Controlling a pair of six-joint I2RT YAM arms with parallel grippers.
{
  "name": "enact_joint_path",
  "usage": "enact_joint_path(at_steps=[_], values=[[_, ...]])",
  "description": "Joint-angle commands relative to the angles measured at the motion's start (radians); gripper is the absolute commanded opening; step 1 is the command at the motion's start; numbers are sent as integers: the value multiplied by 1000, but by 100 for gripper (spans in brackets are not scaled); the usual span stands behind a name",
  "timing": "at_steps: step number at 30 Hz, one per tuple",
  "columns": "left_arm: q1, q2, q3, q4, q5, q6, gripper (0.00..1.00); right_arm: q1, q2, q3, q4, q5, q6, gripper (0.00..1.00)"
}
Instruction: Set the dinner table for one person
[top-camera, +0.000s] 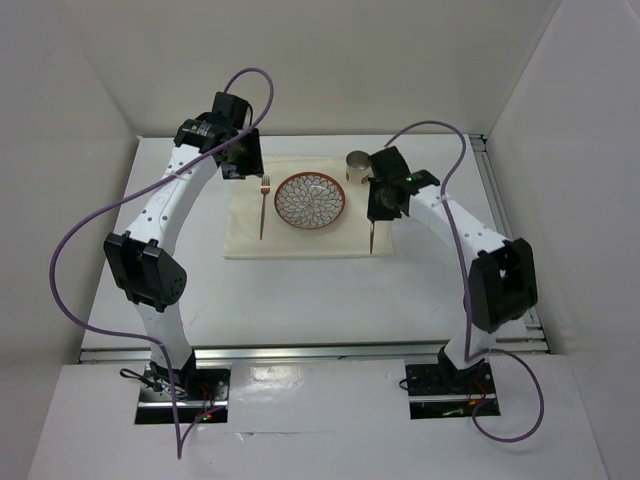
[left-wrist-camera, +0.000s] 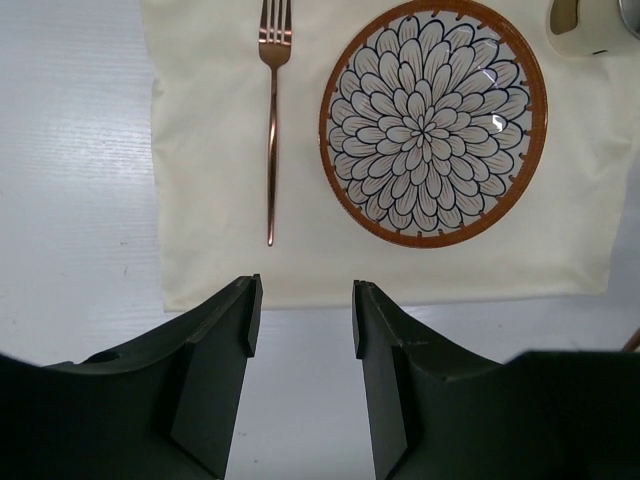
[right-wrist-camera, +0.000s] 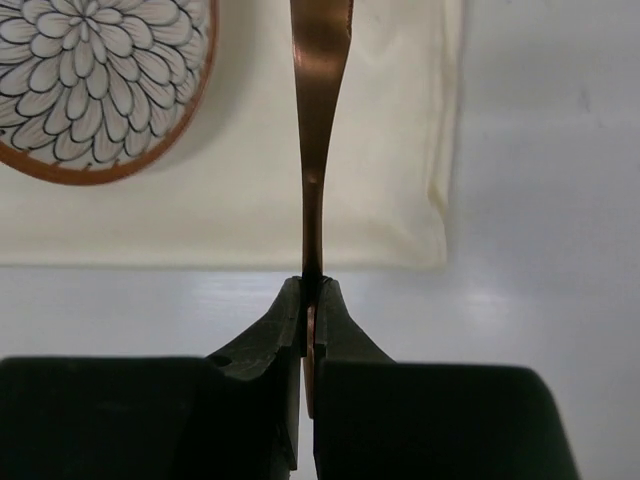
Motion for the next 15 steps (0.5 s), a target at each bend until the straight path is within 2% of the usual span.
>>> enact_joint_path(at_steps=[1,6,15], values=[[-2,-40,14,2,-28,-7,58,-58,153,114,55,-194,-202,0],[-2,-52,-6,2,-40,3,58,-104,308,243,45,-303,-278,0],[-2,-52,3,-27,-58,12,58,-124,487,410,12,-294,-298,0]])
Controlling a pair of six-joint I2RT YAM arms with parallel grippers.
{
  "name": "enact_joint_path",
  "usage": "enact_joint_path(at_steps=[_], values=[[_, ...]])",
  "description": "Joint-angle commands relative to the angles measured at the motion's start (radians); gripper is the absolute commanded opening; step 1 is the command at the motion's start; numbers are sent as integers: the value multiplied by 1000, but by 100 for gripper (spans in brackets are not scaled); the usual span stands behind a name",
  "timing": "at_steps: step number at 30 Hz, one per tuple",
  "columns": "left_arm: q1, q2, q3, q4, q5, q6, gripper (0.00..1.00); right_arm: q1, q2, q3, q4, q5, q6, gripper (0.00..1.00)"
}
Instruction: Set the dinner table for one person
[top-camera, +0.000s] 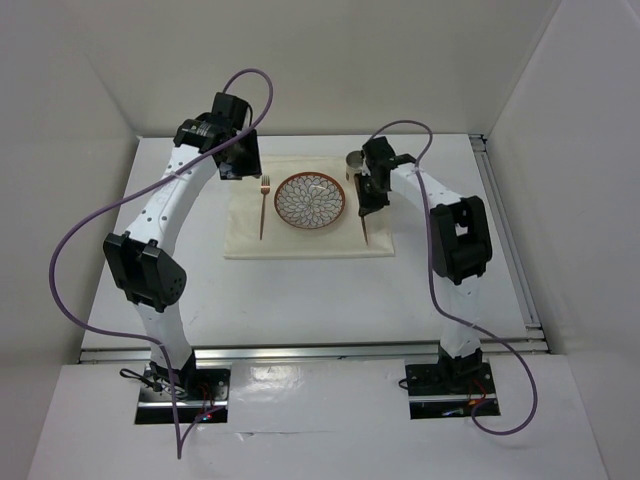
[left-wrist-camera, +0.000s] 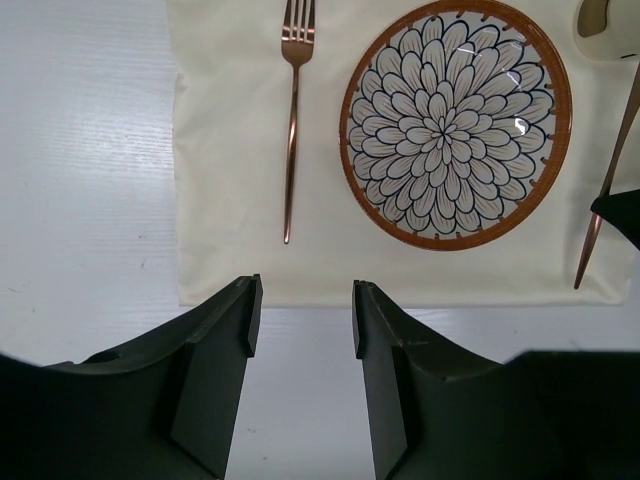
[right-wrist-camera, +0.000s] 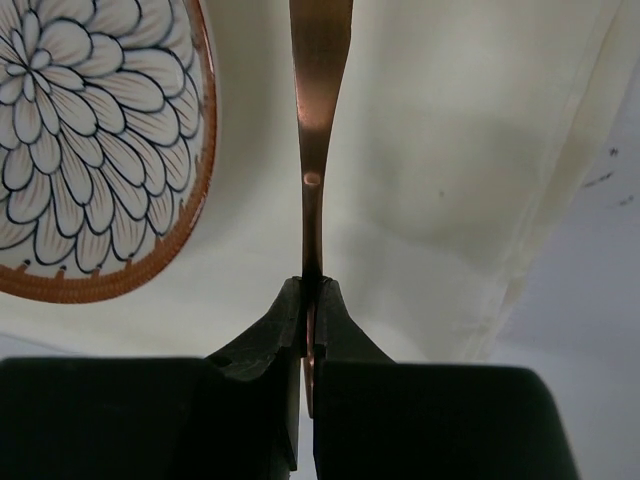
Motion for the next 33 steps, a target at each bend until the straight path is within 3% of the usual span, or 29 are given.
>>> enact_joint_path(at_steps=[1,10,18,31,32,33], values=[[-2,-49,-5,-12,-32,11,58,-7,26,93,-9,-24,-22,0],[-2,-39,-14,-12,-23,11,57,-27,80,124,-18,-51,49,0],[-2,-50,-25,-12,-23,11,57,-36,6,-10,17,-70,109,0],[-2,-59,-43,-25,-78,20,57,-36,58,35,26,-50,155,0],[-2,-68,-43,-25,-78,20,57,-36,67,35,26,-50,155,3],[-2,-69,-43,-25,-78,20,57,-36,67,47,26,-38,167,12]])
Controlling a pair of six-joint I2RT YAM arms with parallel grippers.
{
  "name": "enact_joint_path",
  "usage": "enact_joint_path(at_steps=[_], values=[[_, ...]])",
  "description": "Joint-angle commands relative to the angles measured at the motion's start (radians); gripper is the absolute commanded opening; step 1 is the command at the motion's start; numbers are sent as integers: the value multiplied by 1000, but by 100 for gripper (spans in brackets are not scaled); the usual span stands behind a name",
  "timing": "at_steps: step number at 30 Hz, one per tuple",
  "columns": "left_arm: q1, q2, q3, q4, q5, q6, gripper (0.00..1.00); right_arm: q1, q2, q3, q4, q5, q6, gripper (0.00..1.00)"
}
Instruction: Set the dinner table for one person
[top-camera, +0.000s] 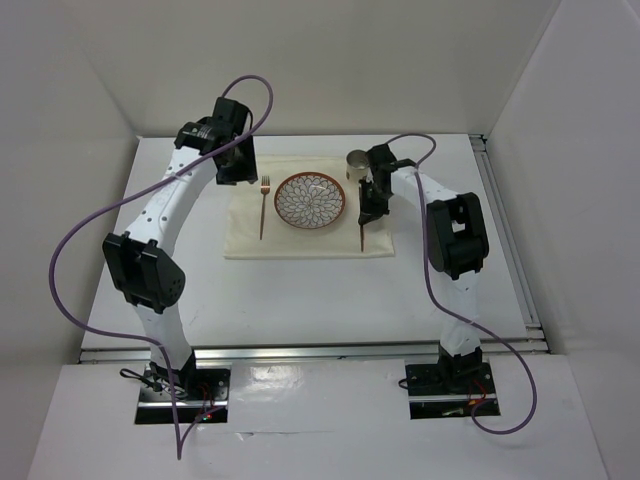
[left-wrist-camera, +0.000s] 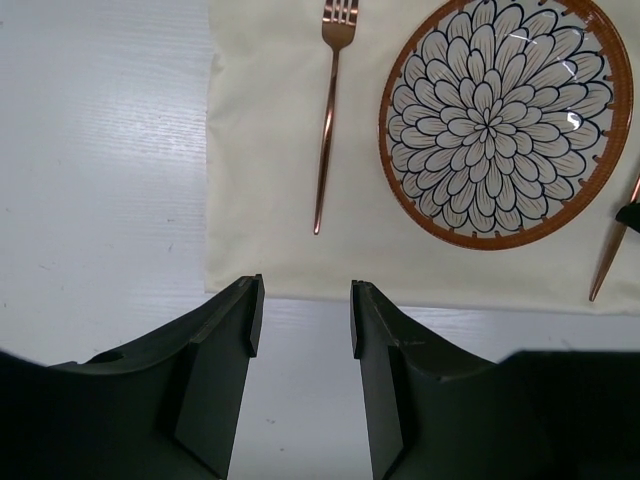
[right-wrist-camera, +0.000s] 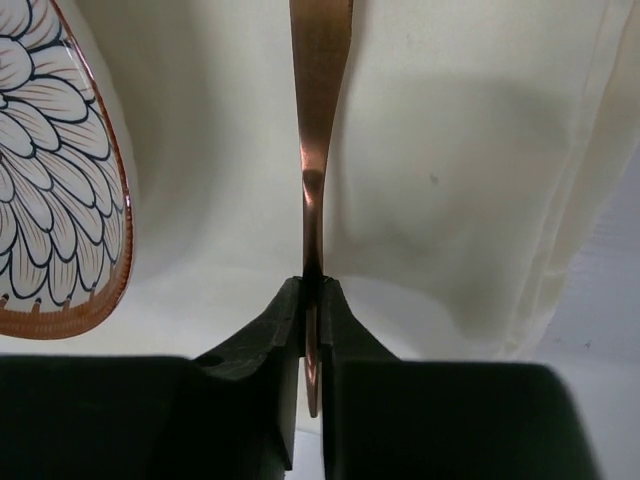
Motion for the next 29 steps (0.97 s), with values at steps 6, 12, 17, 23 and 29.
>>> enact_joint_path(at_steps=[6,12,17,23,29], values=[[-2,-57,-11,-7,3,16,57,-8,-67,47,31,75,62,65],[-2,-75,-30,-11,-56,26,57,-8,-194,116,-59,220,85,100],[19,-127,-28,-2,-73,-10,57,-74,-329,109,-185,406,183,100],[39,-244,-117,62,-113,-42,58,-144,-561,-66,-236,463,182,100],[59,-302,-160,96,-78,-74,58,-187,-782,-275,-133,478,160,100]])
